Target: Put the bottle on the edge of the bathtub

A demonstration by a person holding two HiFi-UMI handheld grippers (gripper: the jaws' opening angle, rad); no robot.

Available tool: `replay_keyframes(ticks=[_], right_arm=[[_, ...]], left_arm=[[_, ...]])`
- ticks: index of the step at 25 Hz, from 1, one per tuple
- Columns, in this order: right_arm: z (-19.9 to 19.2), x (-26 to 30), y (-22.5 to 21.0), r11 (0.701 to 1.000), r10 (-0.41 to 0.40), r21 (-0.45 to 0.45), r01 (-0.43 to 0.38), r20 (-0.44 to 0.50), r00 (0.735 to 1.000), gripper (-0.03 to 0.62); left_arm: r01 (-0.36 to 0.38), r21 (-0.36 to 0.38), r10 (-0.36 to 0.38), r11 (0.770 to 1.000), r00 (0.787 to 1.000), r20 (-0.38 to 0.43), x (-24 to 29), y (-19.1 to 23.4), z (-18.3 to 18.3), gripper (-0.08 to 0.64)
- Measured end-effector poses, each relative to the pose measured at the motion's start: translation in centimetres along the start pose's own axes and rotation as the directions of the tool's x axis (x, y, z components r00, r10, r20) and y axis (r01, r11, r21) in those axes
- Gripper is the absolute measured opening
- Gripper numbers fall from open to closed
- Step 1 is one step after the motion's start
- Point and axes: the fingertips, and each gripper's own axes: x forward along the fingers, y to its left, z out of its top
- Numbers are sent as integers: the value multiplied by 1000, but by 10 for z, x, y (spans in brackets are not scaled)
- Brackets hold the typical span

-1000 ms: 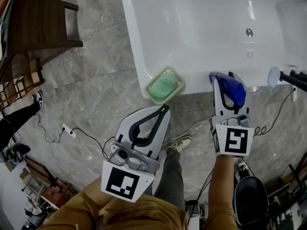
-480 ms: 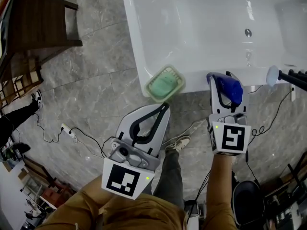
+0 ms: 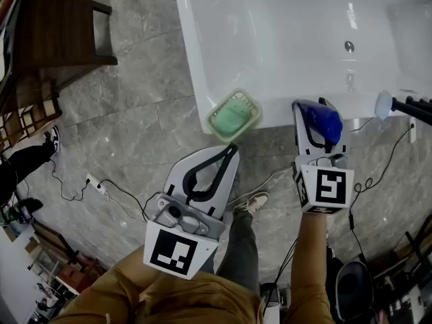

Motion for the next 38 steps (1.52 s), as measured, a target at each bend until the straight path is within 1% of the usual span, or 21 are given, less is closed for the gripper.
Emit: replay_keyframes(ticks=[4,11,25,38], right_arm=[[2,-2,0,1000,9,0,-9,9,1000,217],[4,-6,4,999,31,-26,-30,6,1000,238],[6,-21,-1,998,10,-56,-10,-7,1000,239],[10,-53,2,997,13,-79,-14,-18,1000,238]], left_arm=[[2,-2,-2,1000,1000,0,-1,-3,1,8],[-5,-9,5,1000,1000,2,-4,-5,0,6],[-7,-4,7,1000,1000,7,-10,-13,3,8],[-14,17,13,1000,999,44,-25,-28,22,6]])
